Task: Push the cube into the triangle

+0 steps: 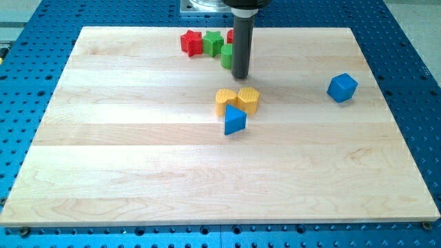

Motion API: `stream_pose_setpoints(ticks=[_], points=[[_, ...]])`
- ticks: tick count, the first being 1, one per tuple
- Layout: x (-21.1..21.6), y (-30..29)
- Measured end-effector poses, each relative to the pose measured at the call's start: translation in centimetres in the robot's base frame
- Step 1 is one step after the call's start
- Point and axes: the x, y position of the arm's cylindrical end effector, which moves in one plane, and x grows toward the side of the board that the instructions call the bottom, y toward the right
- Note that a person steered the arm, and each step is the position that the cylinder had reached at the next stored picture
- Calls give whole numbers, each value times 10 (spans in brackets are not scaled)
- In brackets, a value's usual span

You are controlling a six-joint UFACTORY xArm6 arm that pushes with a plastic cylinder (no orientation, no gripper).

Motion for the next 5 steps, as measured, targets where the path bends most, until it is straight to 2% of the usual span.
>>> stream_pose_setpoints(ticks=[1,2,3,4,5], points=[[-21,0],[-21,24],[-21,111],[-3,175],[52,191]])
